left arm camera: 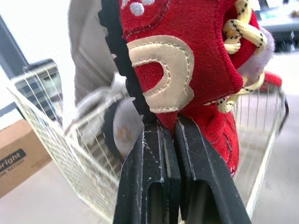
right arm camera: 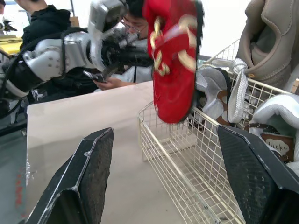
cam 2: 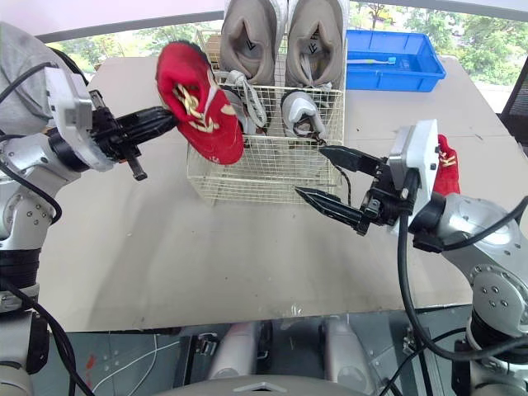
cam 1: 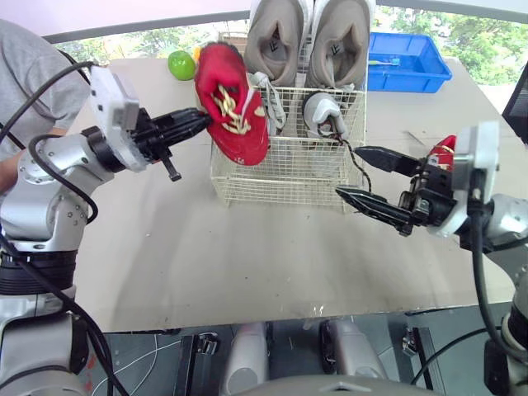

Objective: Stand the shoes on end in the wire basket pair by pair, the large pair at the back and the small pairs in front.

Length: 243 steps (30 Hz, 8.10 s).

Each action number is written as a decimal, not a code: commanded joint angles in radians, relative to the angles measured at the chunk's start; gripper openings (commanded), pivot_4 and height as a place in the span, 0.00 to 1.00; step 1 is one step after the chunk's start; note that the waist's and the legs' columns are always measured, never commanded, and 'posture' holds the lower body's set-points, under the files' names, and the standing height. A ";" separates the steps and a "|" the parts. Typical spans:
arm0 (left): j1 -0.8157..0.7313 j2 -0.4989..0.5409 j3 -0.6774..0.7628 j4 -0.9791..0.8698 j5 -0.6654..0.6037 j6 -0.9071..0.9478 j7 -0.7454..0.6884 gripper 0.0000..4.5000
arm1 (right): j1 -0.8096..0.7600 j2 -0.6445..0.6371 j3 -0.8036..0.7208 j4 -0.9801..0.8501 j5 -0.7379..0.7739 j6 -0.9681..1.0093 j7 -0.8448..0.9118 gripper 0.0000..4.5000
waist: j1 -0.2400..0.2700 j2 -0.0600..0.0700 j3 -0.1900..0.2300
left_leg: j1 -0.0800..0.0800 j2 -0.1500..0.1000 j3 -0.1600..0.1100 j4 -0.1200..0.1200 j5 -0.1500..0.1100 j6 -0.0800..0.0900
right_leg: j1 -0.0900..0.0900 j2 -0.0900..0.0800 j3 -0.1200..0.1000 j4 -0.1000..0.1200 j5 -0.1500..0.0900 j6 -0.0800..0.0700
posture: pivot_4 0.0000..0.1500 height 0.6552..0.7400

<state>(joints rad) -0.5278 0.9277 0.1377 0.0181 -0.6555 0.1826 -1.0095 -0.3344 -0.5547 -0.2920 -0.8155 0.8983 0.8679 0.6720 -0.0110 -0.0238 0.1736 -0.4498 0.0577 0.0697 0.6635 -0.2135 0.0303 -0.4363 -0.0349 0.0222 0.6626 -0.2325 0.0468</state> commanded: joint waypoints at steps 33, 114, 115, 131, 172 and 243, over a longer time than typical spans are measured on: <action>0.409 -0.226 0.338 -0.506 -0.386 0.421 0.346 0.99 | 0.175 -0.257 -0.139 0.187 -0.084 -0.108 -0.089 0.74 | 0.006 -0.002 -0.001 | 0.002 0.001 -0.001 0.003 0.000 0.000 | 0.004 -0.002 -0.001 0.000 0.000 0.000 | 1.00 1.00; 0.633 -0.224 0.241 -0.674 -0.457 0.397 0.229 1.00 | 0.012 0.557 0.460 0.833 -0.958 -1.423 -0.569 0.02 | -0.003 0.003 -0.006 | 0.005 0.000 -0.004 0.004 0.000 0.000 | 0.006 0.001 0.001 0.002 -0.001 -0.003 | 1.00 1.00; 0.627 -0.226 0.232 -0.682 -0.455 0.400 0.242 1.00 | 0.025 0.556 0.467 0.879 -0.969 -1.445 -0.567 0.02 | -0.003 0.003 -0.006 | 0.005 0.000 -0.004 0.004 0.000 0.000 | 0.007 0.001 0.000 0.002 -0.001 -0.003 | 1.00 1.00; 0.657 -0.234 0.220 -0.709 -0.447 0.391 0.281 1.00 | 0.382 0.341 0.495 0.649 -0.775 -1.191 -0.317 0.82 | -0.003 -0.005 -0.015 | 0.034 0.000 0.002 -0.009 -0.003 -0.004 | 0.024 -0.014 0.005 -0.001 -0.003 -0.005 | 1.00 1.00; 0.659 -0.335 0.090 -0.620 -0.240 0.270 0.187 1.00 | -0.044 0.308 0.343 0.037 -0.765 0.257 -0.508 0.01 | 0.007 -0.006 -0.016 | 0.019 -0.002 0.001 -0.014 -0.001 0.000 | 0.014 -0.012 -0.006 -0.006 -0.006 -0.008 | 1.00 1.00; 0.667 -0.405 0.026 -0.639 -0.187 0.243 0.288 1.00 | -0.052 0.157 0.053 -0.014 -0.392 0.207 -0.160 0.52 | -0.019 -0.003 -0.015 | 0.012 -0.002 -0.001 -0.025 -0.001 0.001 | 0.007 -0.013 -0.006 -0.018 -0.006 -0.007 | 1.00 1.00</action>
<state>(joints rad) 0.1521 0.5240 0.1557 -0.6009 -0.8368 0.4314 -0.7299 -0.3900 -0.3933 -0.2151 -0.7837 0.4930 1.1825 0.4734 -0.0302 -0.0270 0.1591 -0.4372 0.0546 0.0696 0.6383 -0.2142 0.0311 -0.4290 -0.0466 0.0162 0.6447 -0.2379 0.0401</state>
